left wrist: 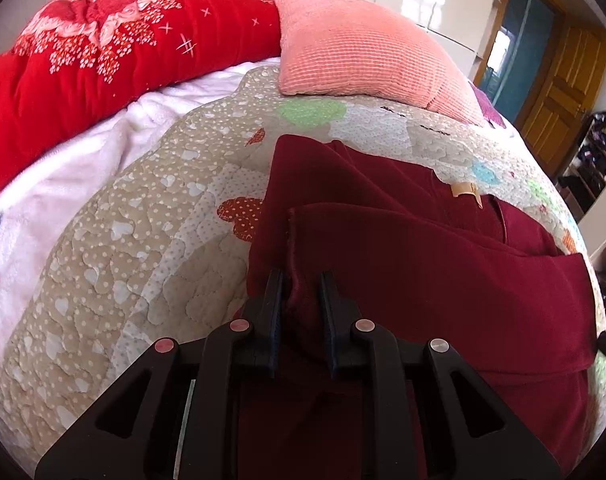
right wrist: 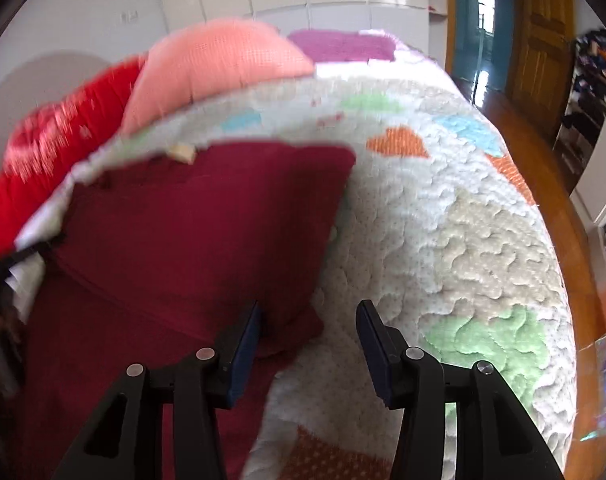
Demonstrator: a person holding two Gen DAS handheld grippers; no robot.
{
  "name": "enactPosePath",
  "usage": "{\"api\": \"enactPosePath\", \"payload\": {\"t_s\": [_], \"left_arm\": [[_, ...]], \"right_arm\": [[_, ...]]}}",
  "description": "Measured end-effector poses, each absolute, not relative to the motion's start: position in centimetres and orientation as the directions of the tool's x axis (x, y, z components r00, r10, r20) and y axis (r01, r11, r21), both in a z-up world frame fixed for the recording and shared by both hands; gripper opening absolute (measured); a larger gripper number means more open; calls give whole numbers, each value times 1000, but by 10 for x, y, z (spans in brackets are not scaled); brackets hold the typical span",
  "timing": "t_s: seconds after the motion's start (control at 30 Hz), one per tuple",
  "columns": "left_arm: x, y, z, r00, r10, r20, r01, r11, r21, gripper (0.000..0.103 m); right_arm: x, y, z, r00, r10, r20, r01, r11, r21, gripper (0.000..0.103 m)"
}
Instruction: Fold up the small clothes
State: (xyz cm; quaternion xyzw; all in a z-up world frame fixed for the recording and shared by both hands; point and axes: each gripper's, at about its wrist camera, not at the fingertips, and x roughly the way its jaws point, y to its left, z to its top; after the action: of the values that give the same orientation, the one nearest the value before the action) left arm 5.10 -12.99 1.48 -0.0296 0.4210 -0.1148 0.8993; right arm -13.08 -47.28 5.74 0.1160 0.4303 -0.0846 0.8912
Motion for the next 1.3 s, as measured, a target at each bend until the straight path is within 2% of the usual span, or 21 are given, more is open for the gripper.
{"api": "enactPosePath", "payload": {"t_s": [0.1, 0.2, 0.23, 0.3, 0.4, 0.47, 0.53, 0.6, 0.67, 0.7, 0.77, 0.83, 0.93, 1.07, 1.2, 1.3], "left_arm": [[50, -131, 16, 626, -228, -746, 178, 973, -149, 17], [52, -129, 17, 615, -241, -751, 174, 970, -169, 17], [53, -129, 19, 609, -249, -753, 174, 968, -179, 17], [52, -129, 24, 611, -266, -746, 181, 964, -195, 17], [50, -134, 31, 629, -304, -716, 230, 952, -203, 17], [55, -139, 23, 611, -273, -743, 225, 960, -167, 23], [59, -138, 13, 577, -269, -771, 213, 961, -176, 23], [56, -133, 19, 583, -282, -762, 213, 958, -191, 23], [52, -130, 24, 589, -268, -763, 209, 962, -176, 23], [49, -129, 27, 598, -261, -758, 204, 964, -171, 23], [44, -128, 33, 610, -259, -749, 201, 965, -170, 23], [38, -131, 38, 624, -270, -733, 211, 962, -175, 23], [33, -139, 33, 616, -272, -740, 233, 960, -159, 43], [31, -151, 14, 591, -235, -772, 270, 959, -86, 44], [28, -146, 21, 564, -241, -790, 280, 956, -91, 44], [12, -126, 31, 556, -276, -784, 253, 955, -157, 44]], "right_arm": [[-127, -480, 71, 672, -31, -740, 266, 943, 202, 47], [-100, -478, 63, 649, -23, -761, 255, 948, 188, 46], [-90, -478, 55, 635, 0, -773, 252, 945, 207, 33], [-86, -479, 51, 638, -37, -769, 281, 941, 188, 15], [-96, -480, 67, 690, -57, -722, 271, 945, 184, 13], [-100, -483, 69, 692, -102, -715, 295, 944, 151, 13], [-98, -491, 60, 651, -174, -739, 357, 929, 96, 0], [-99, -502, 50, 613, -218, -759, 405, 912, 65, 0], [-107, -515, 46, 652, -68, -756, 372, 897, 240, 0], [-113, -517, 51, 675, -41, -736, 360, 890, 280, 0], [-119, -509, 64, 689, -76, -721, 349, 906, 239, 1], [-121, -491, 77, 719, -27, -695, 268, 933, 242, 1], [-113, -460, 79, 704, 36, -709, 170, 961, 217, 2], [-105, -447, 45, 600, -51, -798, 210, 973, 95, 1], [-123, -464, 46, 636, 23, -771, 231, 948, 219, 2], [-141, -456, 65, 647, -26, -762, 239, 956, 170, 8]]}}
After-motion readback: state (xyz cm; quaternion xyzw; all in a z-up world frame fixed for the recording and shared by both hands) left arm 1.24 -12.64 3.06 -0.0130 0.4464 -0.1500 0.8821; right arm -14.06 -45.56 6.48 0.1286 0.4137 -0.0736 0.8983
